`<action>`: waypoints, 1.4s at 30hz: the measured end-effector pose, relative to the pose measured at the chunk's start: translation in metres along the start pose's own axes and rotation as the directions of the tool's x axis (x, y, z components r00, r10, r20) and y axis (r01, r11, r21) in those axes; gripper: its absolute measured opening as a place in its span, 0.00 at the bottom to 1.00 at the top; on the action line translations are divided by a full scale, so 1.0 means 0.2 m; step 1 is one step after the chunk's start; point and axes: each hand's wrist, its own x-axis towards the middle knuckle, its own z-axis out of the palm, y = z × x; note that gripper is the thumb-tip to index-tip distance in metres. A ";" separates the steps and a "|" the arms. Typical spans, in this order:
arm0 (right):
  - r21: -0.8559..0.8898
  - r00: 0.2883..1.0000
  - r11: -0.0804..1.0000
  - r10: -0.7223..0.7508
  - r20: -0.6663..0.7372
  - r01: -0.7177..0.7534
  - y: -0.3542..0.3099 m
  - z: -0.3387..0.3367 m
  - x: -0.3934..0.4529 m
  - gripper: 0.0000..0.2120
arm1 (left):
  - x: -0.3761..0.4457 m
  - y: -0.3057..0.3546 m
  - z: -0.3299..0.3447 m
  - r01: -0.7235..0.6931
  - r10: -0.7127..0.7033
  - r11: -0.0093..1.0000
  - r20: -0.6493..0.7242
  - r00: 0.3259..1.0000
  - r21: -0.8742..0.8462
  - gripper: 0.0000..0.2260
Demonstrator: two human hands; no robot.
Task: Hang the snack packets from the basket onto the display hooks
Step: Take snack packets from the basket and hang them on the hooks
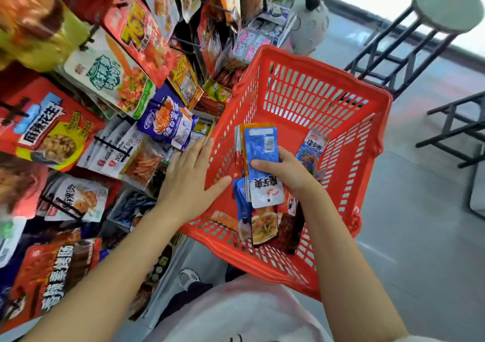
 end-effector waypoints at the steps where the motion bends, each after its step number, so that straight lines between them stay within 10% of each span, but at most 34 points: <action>1: 0.058 1.000 0.998 -0.014 -0.027 0.015 -0.01 -0.01 -0.01 0.23 | 0.00 0.03 -0.02 -0.006 0.006 1.000 -0.024 1.000 -0.029 0.43; 5: 0.271 0.987 0.955 -0.084 -0.139 0.120 -0.09 -0.01 -0.07 0.23 | -0.03 0.20 -0.06 -0.105 0.074 0.933 -0.101 0.992 -0.344 0.35; 10: 0.468 0.968 0.867 -0.063 -0.242 0.173 -0.13 0.01 -0.10 0.32 | 0.03 0.30 0.00 0.194 0.043 0.594 0.272 0.961 -0.780 0.45; 23: 0.415 0.891 0.877 -0.030 -0.452 0.241 -0.08 -0.08 -0.09 0.16 | 0.10 0.32 -0.05 0.374 -0.076 0.524 0.395 0.915 -0.765 0.13; 35: 0.318 0.821 0.880 -0.128 -0.556 0.353 -0.14 -0.22 -0.14 0.17 | 0.09 0.26 -0.12 0.232 -0.183 0.651 0.147 0.972 -0.722 0.07; 42: 0.415 0.839 0.826 -0.120 -0.530 0.381 -0.20 -0.25 -0.20 0.29 | 0.11 0.29 -0.18 0.272 -0.344 0.328 0.153 0.926 -0.905 0.06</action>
